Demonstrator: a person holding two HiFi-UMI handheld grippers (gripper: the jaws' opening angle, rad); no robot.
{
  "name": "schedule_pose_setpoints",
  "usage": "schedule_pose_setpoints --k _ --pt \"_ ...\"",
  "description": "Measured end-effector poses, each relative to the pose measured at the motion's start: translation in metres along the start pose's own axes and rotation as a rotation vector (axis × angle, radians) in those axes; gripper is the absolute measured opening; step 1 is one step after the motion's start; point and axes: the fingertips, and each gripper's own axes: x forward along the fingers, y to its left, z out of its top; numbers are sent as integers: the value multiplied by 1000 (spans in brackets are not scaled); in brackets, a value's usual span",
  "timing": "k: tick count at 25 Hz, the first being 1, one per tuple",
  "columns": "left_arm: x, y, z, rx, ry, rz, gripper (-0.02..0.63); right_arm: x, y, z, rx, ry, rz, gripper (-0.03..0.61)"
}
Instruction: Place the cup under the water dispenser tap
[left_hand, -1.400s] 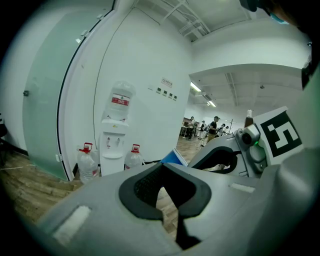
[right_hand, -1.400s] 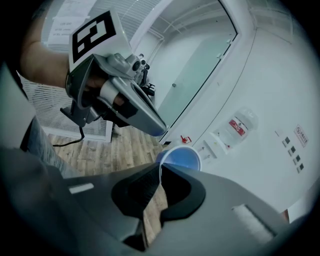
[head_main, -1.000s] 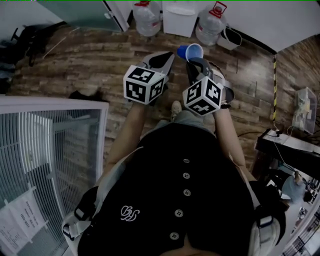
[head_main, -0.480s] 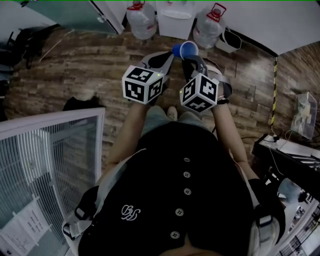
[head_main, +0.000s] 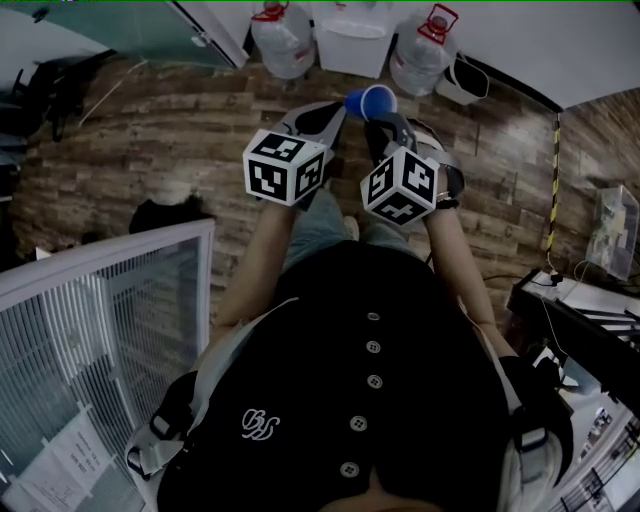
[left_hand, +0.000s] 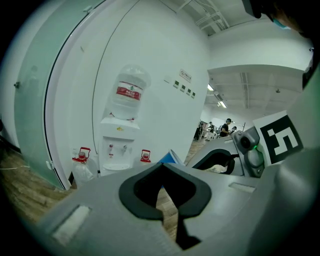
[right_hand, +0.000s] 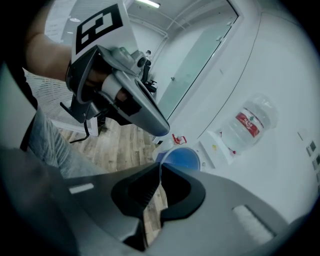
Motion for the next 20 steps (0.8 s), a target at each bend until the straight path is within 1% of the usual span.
schedule_pose_setpoints --k 6,9,20 --pt "28 46 26 2 -1 -2 -3 40 -35 14 -10 14 4 12" --pt "45 70 40 -5 2 -9 -4 61 -59 20 -4 24 1 12" --pt "92 148 88 13 29 -69 -3 127 -133 55 26 63 -24 12"
